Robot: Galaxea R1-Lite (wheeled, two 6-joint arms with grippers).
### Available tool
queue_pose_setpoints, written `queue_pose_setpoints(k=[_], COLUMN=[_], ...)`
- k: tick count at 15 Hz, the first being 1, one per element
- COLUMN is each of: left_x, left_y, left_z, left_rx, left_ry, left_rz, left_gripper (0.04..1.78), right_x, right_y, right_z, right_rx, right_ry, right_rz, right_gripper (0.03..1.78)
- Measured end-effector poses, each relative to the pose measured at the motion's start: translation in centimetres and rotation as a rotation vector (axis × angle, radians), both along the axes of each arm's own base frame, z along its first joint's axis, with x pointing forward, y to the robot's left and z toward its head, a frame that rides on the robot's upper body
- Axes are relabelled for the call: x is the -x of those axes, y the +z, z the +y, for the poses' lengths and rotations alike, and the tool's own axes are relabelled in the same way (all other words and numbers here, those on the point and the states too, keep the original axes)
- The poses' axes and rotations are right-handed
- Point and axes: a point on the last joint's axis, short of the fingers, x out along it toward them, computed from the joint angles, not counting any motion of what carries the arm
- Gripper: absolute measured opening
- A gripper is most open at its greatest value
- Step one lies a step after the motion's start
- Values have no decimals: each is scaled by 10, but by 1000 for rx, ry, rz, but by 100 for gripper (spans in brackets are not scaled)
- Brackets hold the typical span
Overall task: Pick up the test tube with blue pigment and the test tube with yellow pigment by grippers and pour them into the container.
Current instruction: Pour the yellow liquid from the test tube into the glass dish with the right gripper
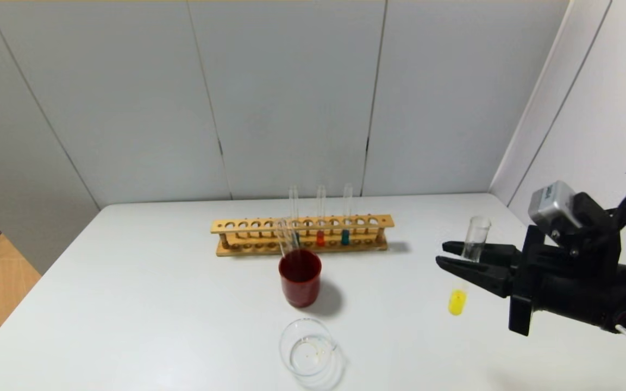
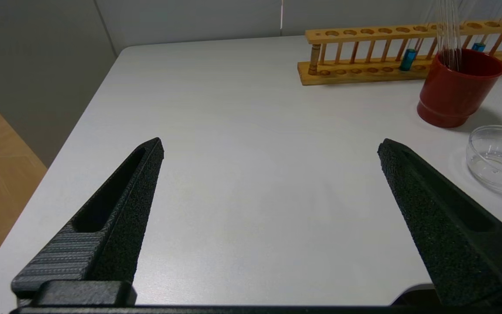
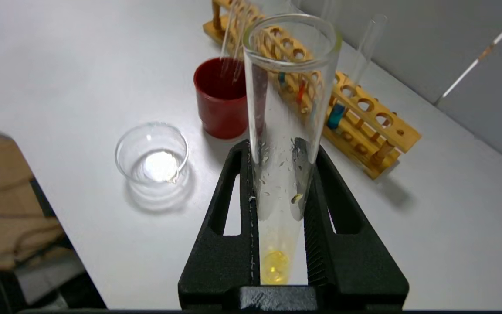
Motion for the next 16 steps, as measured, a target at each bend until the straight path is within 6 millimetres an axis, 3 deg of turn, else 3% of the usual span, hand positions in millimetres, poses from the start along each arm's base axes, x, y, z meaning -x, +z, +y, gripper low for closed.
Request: queue_pose_setpoints(k=[7, 13, 16], left_x=[0, 0, 0], left_y=[0, 0, 0], left_z=[0, 0, 0], left_rx=[0, 0, 0], left_ry=[0, 0, 0], left_rz=[0, 0, 0], left_gripper=[174, 174, 174], right_x=[-1, -20, -29], right_y=[-23, -53, -65], right_z=[39, 87, 102], right_rx=[137, 340, 461], right_ry=[123, 165, 174], right_rz=[-10, -52, -123], right_gripper=[37, 37, 37])
